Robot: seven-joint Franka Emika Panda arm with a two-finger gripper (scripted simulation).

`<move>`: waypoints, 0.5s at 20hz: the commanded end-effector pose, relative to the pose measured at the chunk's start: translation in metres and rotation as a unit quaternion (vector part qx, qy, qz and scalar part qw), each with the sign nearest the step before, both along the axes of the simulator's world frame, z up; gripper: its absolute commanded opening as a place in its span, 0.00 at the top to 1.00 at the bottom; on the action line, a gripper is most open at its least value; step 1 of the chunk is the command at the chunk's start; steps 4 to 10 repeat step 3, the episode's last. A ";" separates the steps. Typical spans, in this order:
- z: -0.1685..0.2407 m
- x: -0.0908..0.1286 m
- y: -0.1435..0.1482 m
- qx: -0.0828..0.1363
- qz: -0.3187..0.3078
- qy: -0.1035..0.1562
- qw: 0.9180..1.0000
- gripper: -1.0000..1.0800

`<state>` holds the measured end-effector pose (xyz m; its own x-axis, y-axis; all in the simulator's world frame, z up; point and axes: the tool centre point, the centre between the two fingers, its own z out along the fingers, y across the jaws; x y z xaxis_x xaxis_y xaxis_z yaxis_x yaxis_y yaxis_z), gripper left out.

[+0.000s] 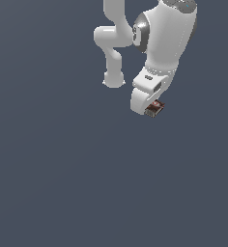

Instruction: Pick up the object and move it to a goal position.

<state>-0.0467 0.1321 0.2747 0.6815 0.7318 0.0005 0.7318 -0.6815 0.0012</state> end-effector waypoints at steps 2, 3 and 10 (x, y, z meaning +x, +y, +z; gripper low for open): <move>0.006 -0.002 0.001 0.000 0.000 0.001 1.000 1.00; 0.007 -0.002 0.001 0.000 0.000 0.001 1.000 1.00; 0.007 -0.002 0.001 0.000 0.000 0.001 1.000 1.00</move>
